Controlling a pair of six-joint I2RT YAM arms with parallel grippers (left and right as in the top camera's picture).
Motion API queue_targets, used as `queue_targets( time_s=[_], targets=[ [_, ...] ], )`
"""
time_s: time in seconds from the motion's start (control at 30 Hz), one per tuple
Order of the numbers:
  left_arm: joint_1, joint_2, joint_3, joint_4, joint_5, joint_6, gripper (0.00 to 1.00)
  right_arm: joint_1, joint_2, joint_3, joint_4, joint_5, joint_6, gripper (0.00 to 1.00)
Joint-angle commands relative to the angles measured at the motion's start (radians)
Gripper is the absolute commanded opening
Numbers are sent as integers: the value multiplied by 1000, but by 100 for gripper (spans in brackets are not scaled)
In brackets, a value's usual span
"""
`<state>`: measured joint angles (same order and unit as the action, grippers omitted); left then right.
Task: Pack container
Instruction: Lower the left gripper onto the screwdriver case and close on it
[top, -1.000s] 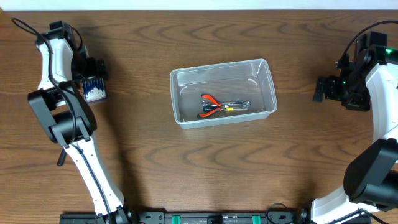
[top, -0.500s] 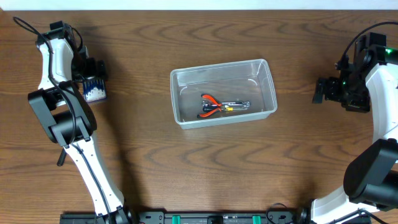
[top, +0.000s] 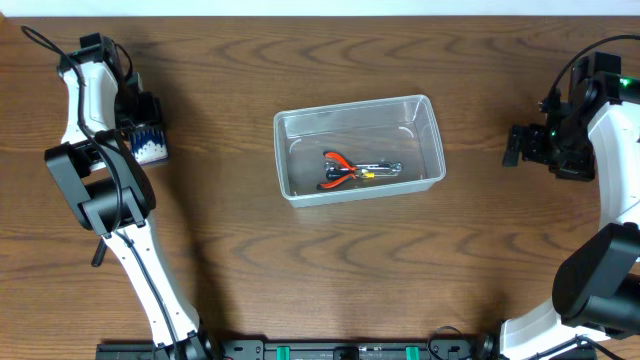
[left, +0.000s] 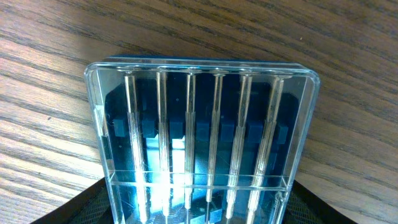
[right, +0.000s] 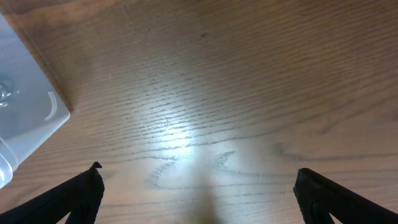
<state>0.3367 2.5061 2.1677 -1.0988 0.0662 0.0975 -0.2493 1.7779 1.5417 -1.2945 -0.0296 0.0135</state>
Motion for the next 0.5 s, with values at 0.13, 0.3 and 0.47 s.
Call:
queue_targets(
  time_s=[0.13, 0.3, 0.47],
  targets=[
    [4, 37, -13, -16, -6, -5, 61, 8, 3, -5, -7, 3, -15, 99],
    [4, 37, -13, -18, -6, -5, 61, 8, 3, -5, -18, 3, -15, 99],
    [4, 37, -13, -18, -6, -5, 61, 8, 3, -5, -25, 3, -15, 99]
  ],
)
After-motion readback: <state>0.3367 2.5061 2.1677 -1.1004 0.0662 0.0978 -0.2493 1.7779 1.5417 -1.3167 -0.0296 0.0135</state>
